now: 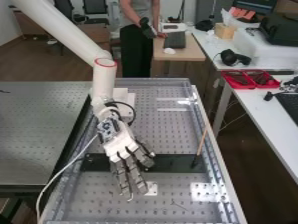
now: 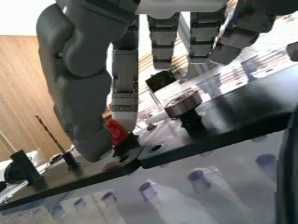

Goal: Grab the pcb board and place it in the clear container

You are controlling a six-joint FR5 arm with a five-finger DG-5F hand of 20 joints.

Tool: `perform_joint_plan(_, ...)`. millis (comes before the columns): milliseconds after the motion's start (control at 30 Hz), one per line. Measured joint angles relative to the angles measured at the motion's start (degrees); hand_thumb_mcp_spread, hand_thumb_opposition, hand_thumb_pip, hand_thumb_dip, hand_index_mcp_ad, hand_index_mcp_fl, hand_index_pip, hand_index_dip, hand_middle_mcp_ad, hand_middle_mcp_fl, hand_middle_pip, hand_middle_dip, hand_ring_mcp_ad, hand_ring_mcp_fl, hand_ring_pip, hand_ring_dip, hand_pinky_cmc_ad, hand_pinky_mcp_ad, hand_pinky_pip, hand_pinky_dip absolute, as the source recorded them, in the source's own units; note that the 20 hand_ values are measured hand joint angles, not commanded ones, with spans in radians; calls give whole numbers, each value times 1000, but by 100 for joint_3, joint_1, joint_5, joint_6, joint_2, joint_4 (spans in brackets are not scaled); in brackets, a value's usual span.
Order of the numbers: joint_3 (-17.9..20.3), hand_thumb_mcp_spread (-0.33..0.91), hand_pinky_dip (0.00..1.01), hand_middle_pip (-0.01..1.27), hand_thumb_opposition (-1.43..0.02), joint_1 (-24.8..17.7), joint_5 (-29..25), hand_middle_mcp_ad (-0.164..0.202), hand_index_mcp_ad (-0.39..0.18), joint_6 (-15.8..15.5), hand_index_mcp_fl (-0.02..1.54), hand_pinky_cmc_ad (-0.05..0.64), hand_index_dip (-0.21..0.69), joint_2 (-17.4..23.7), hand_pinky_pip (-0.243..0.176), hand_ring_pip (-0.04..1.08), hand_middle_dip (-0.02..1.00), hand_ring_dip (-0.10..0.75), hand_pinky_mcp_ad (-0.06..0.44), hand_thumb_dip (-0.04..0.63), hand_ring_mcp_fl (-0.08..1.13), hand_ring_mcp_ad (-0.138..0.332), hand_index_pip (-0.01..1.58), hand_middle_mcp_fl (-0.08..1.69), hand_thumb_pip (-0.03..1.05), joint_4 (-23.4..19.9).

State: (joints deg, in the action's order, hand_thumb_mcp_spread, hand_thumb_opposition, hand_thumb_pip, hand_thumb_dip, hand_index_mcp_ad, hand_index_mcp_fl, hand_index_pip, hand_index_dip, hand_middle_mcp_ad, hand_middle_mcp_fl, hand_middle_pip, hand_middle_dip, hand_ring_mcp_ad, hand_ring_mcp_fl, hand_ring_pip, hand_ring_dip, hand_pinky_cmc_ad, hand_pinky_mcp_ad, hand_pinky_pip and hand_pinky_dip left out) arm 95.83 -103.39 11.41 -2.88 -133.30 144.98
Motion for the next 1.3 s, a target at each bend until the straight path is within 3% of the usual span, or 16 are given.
perform_joint_plan(467,-8,677,180,131,-860,6,26,75,-86,-97,400,302,215,0,-77,87,157,37,147,265,37,188,1360,98,368,-119)
perform_joint_plan(967,182,672,180,131,-867,61,89,75,-86,-626,421,298,215,153,-75,86,157,37,147,267,51,188,1363,105,367,-723)
perform_joint_plan(1300,343,672,180,131,-864,69,156,75,-86,-1265,417,305,215,306,-75,86,157,37,147,265,51,187,1363,105,367,-1392)
